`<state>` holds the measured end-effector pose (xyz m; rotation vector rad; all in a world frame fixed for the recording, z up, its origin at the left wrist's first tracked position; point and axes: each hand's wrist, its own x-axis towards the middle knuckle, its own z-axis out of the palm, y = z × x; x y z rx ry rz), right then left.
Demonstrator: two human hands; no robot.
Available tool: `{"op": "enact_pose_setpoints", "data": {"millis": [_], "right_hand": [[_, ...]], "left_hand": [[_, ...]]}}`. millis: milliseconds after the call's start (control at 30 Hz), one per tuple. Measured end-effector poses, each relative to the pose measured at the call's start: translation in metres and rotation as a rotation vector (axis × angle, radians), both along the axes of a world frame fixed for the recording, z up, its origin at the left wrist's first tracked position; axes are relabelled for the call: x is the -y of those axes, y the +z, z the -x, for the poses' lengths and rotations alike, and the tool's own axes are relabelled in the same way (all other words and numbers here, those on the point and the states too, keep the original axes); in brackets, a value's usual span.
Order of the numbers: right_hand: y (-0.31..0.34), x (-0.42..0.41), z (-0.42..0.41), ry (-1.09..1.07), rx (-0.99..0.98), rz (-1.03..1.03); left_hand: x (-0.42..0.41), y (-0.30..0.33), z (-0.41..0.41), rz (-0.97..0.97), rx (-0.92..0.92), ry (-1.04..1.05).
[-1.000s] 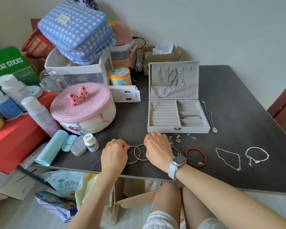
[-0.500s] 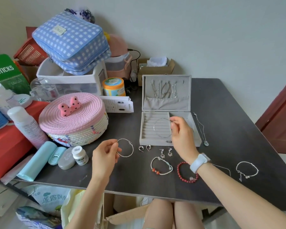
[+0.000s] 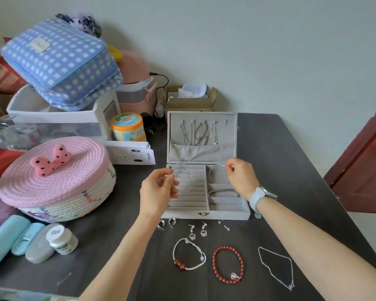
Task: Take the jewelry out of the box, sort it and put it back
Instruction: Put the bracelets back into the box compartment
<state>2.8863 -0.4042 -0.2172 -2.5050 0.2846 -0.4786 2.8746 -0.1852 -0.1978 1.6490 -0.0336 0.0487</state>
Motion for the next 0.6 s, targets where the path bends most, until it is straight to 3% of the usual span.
{"op": "enact_pose_setpoints", "data": {"millis": [200, 467, 600], "right_hand": [[-0.010, 0.007, 0.000, 0.068, -0.086, 0.259], [-0.009, 0.024, 0.020, 0.087, 0.016, 0.015], [-0.011, 0.030, 0.030, 0.131, -0.042, 0.022]], "left_hand": [[0.037, -0.002, -0.034, -0.121, -0.004, -0.120], [0.087, -0.011, -0.061, -0.222, -0.085, -0.259], [0.098, -0.016, -0.064, -0.605, 0.113, -0.249]]}}
